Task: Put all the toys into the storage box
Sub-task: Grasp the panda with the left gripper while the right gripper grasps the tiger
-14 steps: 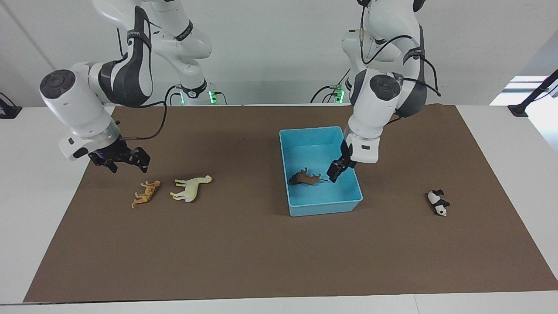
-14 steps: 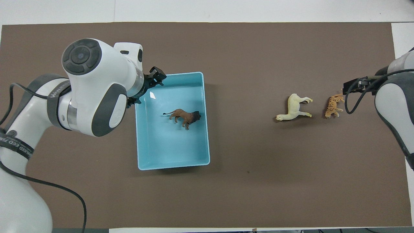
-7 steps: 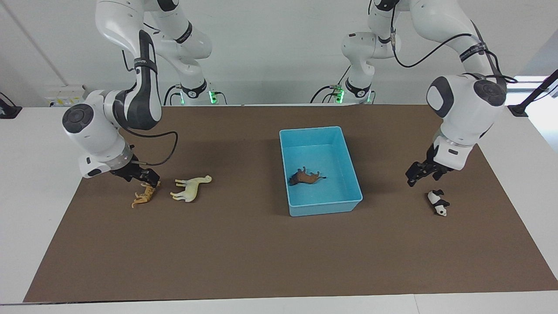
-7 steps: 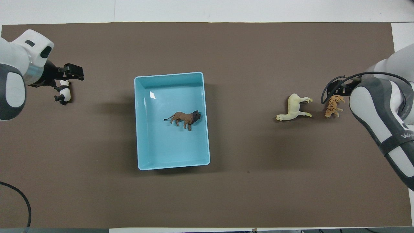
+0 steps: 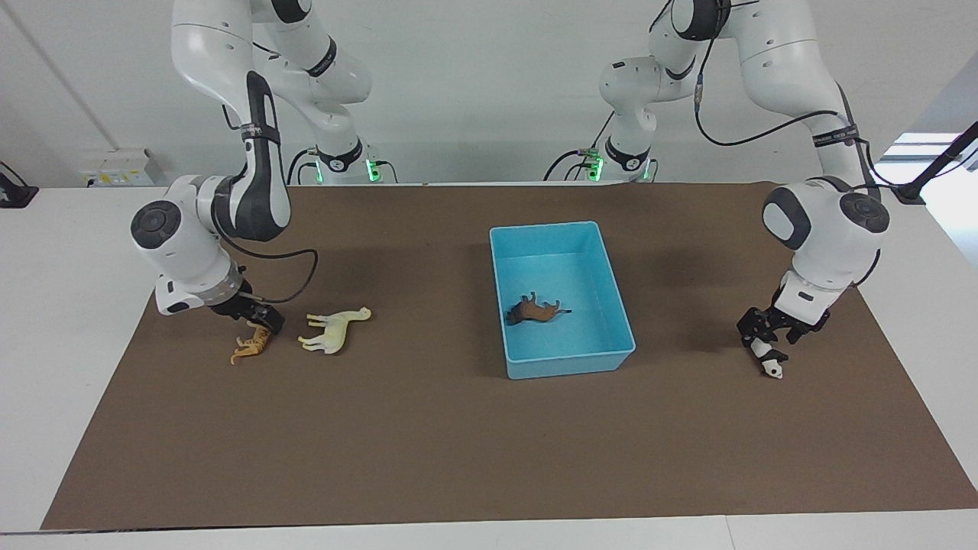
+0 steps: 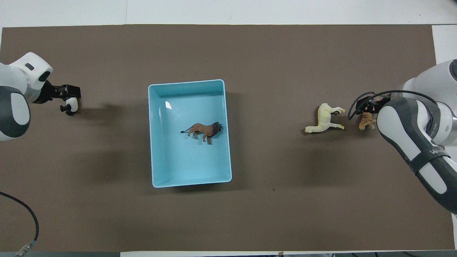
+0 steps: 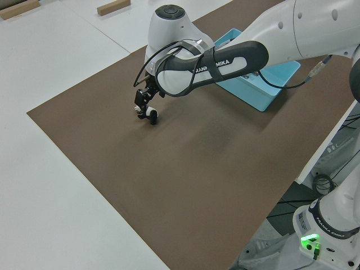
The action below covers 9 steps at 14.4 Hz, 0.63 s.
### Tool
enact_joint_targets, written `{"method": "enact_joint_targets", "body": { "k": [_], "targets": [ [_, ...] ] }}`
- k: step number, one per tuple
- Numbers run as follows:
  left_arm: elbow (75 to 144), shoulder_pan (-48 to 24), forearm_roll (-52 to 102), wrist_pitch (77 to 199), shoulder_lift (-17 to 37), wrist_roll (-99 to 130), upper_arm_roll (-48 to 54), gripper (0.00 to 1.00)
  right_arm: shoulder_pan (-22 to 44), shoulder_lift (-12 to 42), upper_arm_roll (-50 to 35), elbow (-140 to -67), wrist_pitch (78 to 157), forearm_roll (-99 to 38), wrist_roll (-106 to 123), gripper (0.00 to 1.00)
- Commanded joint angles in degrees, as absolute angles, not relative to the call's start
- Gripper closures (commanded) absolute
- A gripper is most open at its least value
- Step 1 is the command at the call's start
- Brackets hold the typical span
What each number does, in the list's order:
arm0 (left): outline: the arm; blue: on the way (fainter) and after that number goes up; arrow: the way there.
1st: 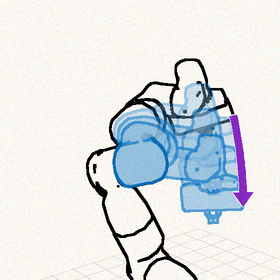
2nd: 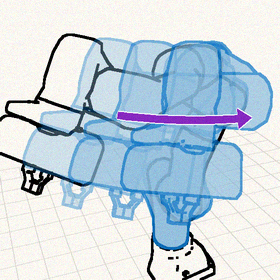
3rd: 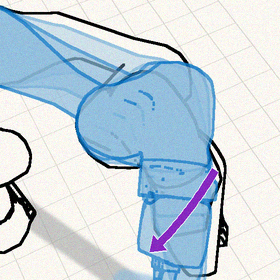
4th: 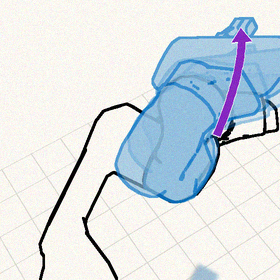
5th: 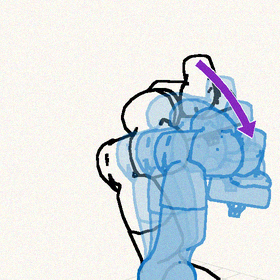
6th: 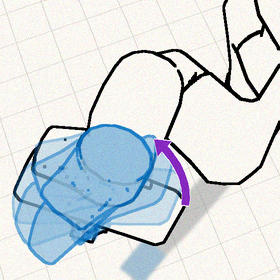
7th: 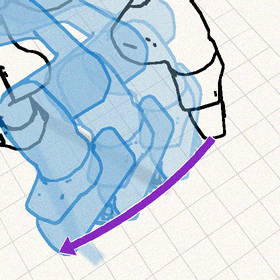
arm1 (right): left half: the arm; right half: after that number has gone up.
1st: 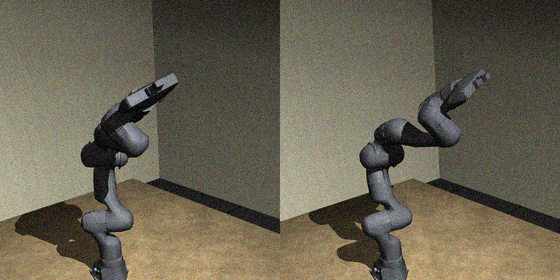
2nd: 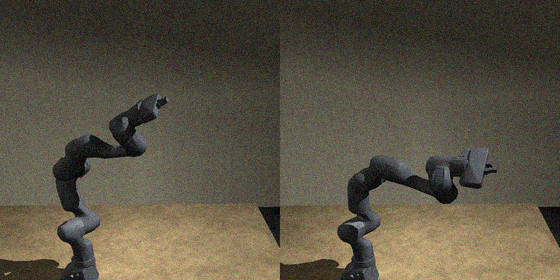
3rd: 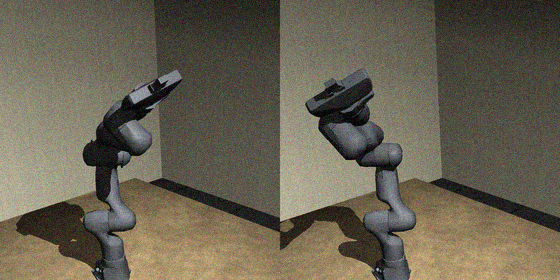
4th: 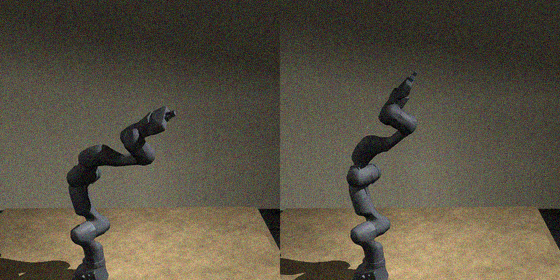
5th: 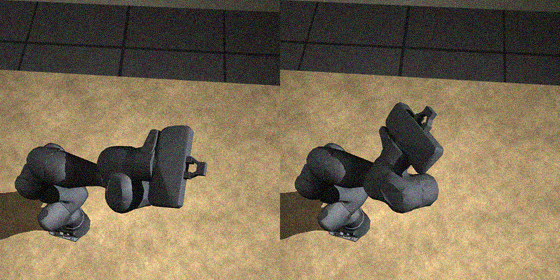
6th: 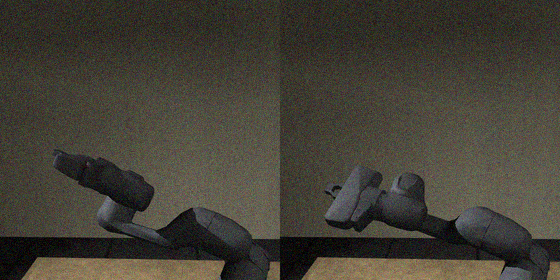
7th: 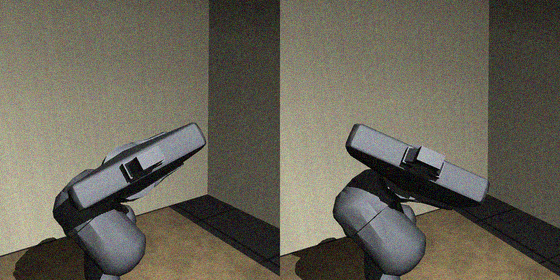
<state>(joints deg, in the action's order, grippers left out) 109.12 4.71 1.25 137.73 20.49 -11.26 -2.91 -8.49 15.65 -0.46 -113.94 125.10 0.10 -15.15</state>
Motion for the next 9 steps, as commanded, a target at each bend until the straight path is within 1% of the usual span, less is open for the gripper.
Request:
{"method": "enact_joint_targets", "body": {
  "k": [1,5,6,7,8,9],
  "targets": [
    [111.97,6.24,0.62,141.76,20.39,-10.74,-2.29,0.0,-10.63,16.08,-1.14,-116.54,129.11,0.53,-13.89,0.0],
    [112.59,6.15,0.62,142.47,21.18,-9.58,-2.29,0.0,-10.63,16.87,-1.14,-117.94,131.21,0.53,-13.97,0.0],
    [112.76,6.07,0.62,142.56,21.18,-7.93,-2.29,0.07,-10.63,16.79,-1.14,-118.82,132.79,0.53,-13.89,0.02],
    [112.85,5.98,0.53,142.56,21.18,-6.87,-2.29,0.17,-10.55,16.79,-1.14,-119.18,133.5,0.53,-13.97,0.16],
    [113.03,5.98,0.61,142.47,21.09,-6.77,-2.29,0.34,-10.55,16.79,-1.14,-119.18,133.59,0.53,-13.89,0.43],
    [113.11,5.89,0.62,142.38,21.09,-6.59,-2.29,0.63,-10.46,16.79,-1.14,-119.18,133.51,0.53,-13.36,0.79]
  ]
}}
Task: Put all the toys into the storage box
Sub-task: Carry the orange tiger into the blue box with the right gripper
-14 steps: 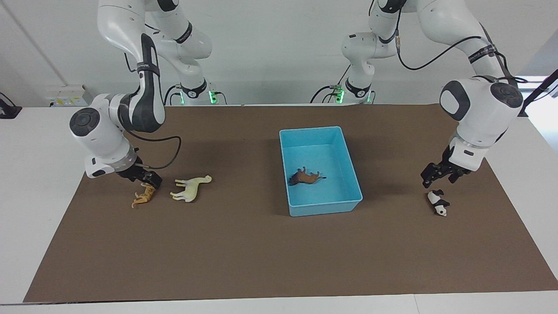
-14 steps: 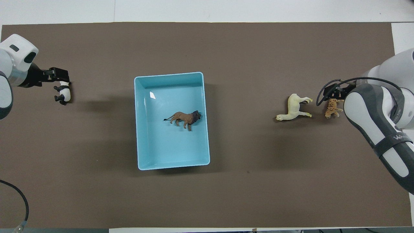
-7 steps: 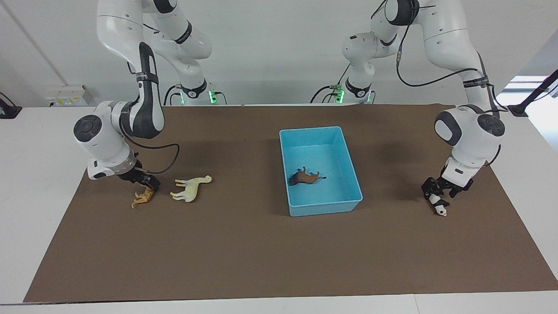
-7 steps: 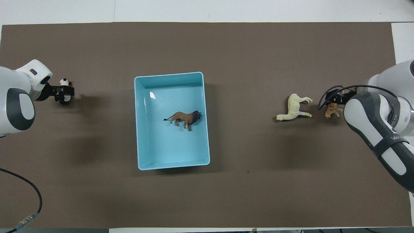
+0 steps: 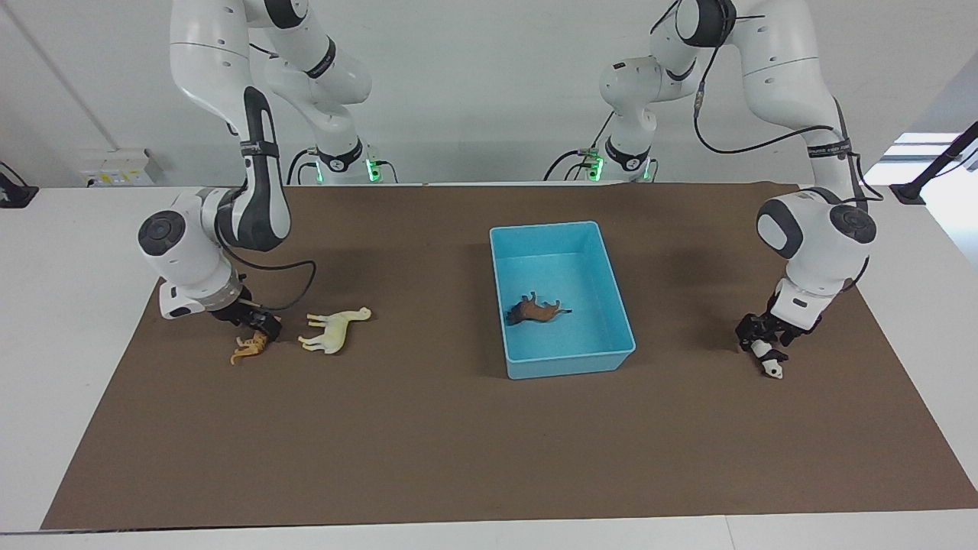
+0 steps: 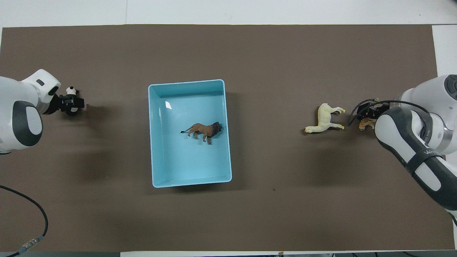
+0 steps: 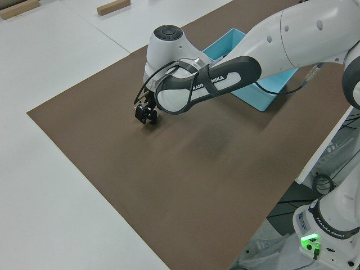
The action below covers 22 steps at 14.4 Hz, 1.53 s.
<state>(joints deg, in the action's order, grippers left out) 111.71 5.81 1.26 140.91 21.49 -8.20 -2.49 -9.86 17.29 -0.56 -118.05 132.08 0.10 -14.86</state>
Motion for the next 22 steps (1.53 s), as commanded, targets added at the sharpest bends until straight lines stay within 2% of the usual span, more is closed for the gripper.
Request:
{"method": "enact_joint_targets", "body": {
  "k": [1,2,4,7,9,13,16,22],
  "targets": [
    [112.77,5.98,0.96,142.03,21.09,-6.42,-2.2,0.91,-10.55,16.79,-1.14,-119.18,133.51,0.53,-11.18,1.0],
    [112.15,5.98,1.66,141.6,21.18,-6.24,-2.2,1.0,-10.63,16.79,-1.14,-119.09,133.51,0.53,-8.99,1.0],
    [110.4,5.89,3.77,140.46,21.27,-6.24,-2.2,1.0,-10.2,16.35,-1.05,-116.82,131.85,0.61,-7.38,1.0],
    [106.45,4.57,4.22,133.27,20.31,-3.71,-1.94,1.0,-8.09,15.64,-1.14,-104.9,117.03,0.79,-8.0,1.0],
    [101.45,2.65,4.31,125.11,18.73,-0.63,-1.49,1.0,-6.08,15.65,-1.58,-97.68,110.68,0.79,-8.43,1.0],
    [95.1,-1.75,6.41,113.92,15.92,6.76,-1.49,1.0,4.36,16.26,-1.67,-86.41,101.62,0.0,-23.42,1.0],
    [95.1,-1.85,9.13,113.03,14.24,8.26,-1.41,1.0,15.69,16.08,-1.76,-86.13,102.47,0.0,-39.76,1.0],
    [94.4,-5.45,10.11,111.36,13.89,15.46,-0.97,1.0,30.65,16.35,-1.93,-86.22,110.99,-4.74,-56.94,1.0]
  ]
}}
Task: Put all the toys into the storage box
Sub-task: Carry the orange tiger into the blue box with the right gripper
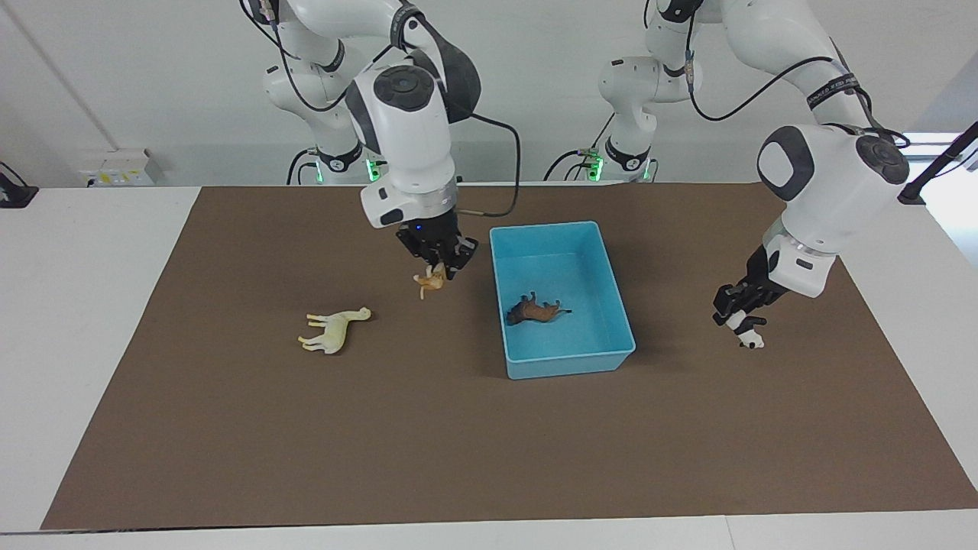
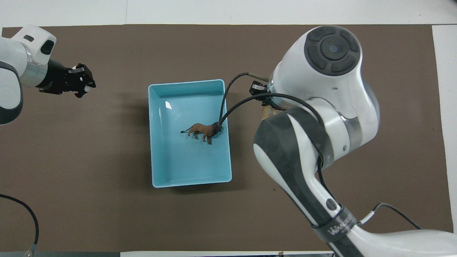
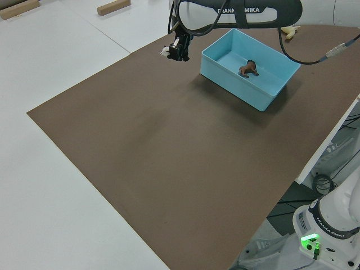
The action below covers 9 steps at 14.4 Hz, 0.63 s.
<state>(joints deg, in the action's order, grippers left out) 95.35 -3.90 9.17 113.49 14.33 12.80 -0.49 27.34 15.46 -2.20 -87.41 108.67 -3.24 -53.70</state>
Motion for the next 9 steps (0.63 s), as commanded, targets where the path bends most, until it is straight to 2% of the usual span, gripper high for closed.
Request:
{"method": "enact_joint_targets", "body": {
  "k": [1,4,5,6,7,9],
  "targets": [
    [94.22,-5.71,10.19,110.66,13.89,16.6,-0.71,1.0,32.59,17.04,-1.93,-86.22,113.36,-4.83,-58.08,1.0],
    [93.25,-5.89,10.37,108.64,13.89,18.54,0.09,1.0,35.51,18.54,-1.93,-86.31,115.49,-4.49,-59.41,1.0],
    [93.25,-5.98,10.46,108.63,13.89,18.63,0.17,1.0,35.33,18.54,-1.93,-86.57,115.23,-4.48,-59.33,0.8],
    [93.16,-5.98,10.46,108.55,13.89,18.81,0.87,1.0,35.42,18.54,-1.93,-87.01,114.88,-4.13,-59.15,0.22],
    [93.08,-5.98,10.37,108.46,13.89,19.59,1.4,1.0,35.51,18.37,-1.93,-87.1,114.0,-3.78,-59.06,0.0],
    [92.99,-6.33,10.46,108.46,13.89,20.74,2.28,1.0,36.12,18.19,-1.85,-86.23,110.32,-3.69,-59.15,0.0]
  ]
}}
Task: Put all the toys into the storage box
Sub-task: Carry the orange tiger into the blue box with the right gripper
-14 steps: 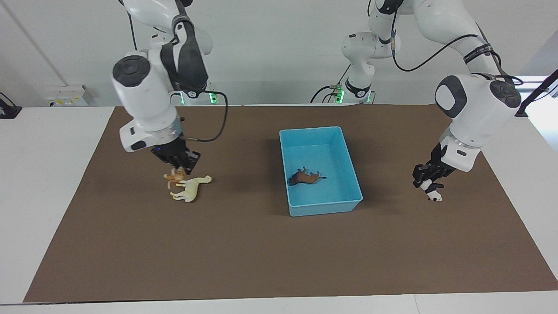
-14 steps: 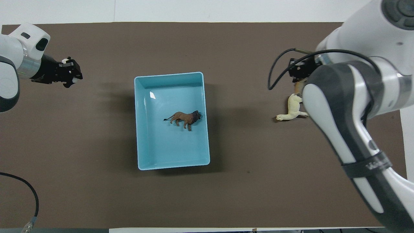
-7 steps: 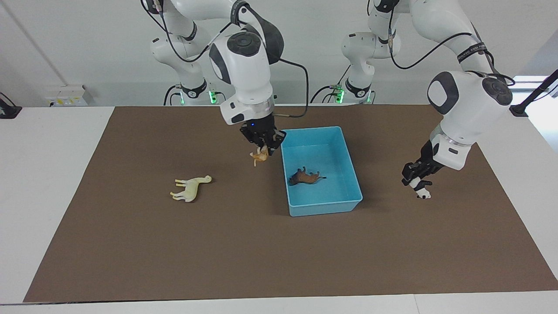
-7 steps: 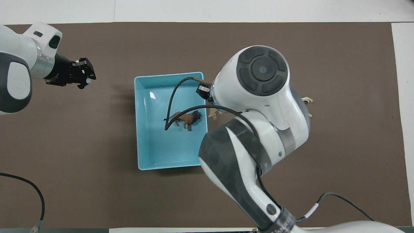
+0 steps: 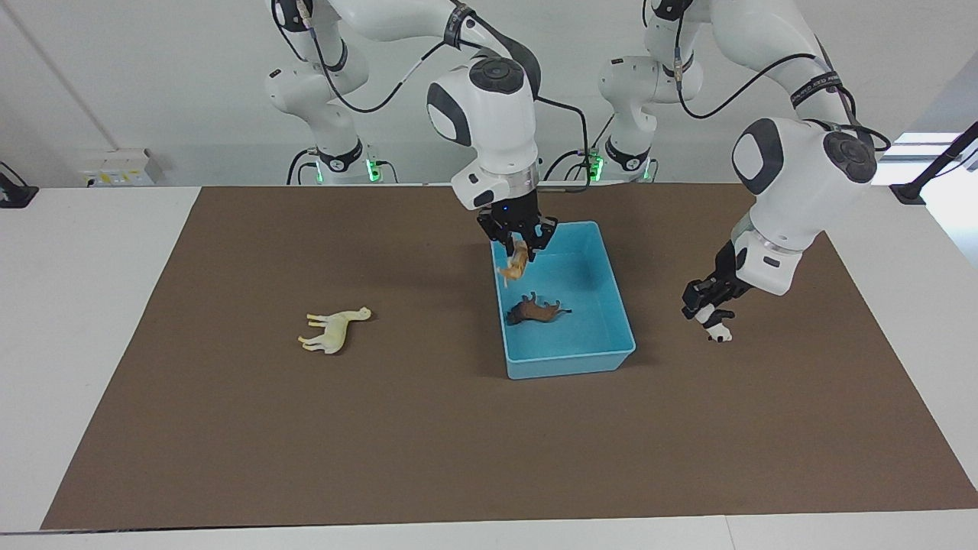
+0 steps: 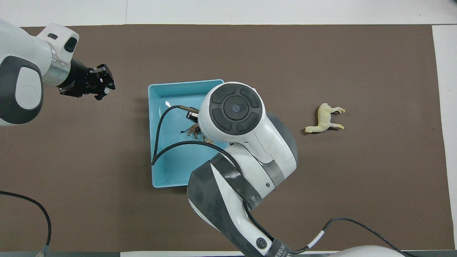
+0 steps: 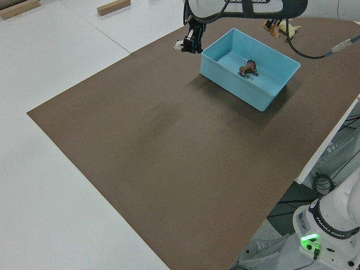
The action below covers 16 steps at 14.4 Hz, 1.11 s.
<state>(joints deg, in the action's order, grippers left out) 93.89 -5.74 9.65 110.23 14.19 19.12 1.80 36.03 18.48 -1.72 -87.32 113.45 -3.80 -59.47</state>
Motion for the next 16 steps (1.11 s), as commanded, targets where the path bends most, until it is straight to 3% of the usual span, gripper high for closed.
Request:
{"method": "enact_joint_targets", "body": {
  "k": [1,3,7,9,10,11,12,13,16],
  "targets": [
    [92.99,-6.5,10.46,108.2,13.89,21.61,2.46,1.0,36.65,18.19,-1.76,-85.96,109.17,-3.6,-59.15,0.0],
    [92.73,-7.73,11.16,107.49,13.89,23.72,2.81,1.0,35.25,17.93,-1.32,-86.22,107.5,-0.37,-56.54,0.0],
    [93.86,-15.27,11.34,109.41,13.45,33.11,3.78,1.0,21.65,16.53,-1.05,-89.64,105.29,0.09,-34.4,0.0],
    [98.59,-19.23,11.34,114.49,11.79,36.46,3.78,1.0,15.93,16.35,-1.14,-91.48,106.26,0.18,-25.89,0.0],
    [101.31,-21.08,11.34,117.48,10.91,37.69,3.78,0.84,14.52,15.83,-1.14,-93.15,107.39,0.09,-19.58,0.0],
    [102.99,-22.57,11.34,119.25,10.29,39.53,3.69,0.6,12.67,15.21,-1.14,-95.17,109.23,0.09,-15.07,0.0],
    [103.44,-23.54,11.25,119.53,10.11,40.59,3.6,0.24,10.83,14.25,-1.14,-98.4,112.38,0.09,-11.46,0.0],
    [103.27,-23.64,10.99,119.01,10.11,40.61,3.69,0.0,8.98,12.85,-1.14,-102.96,117.11,0.17,-6.73,0.0],
    [102.57,-23.55,10.64,117.34,10.11,40.61,3.52,0.0,7.12,10.2,-1.14,-113.44,128.74,0.0,2.98,0.0]
  ]
}}
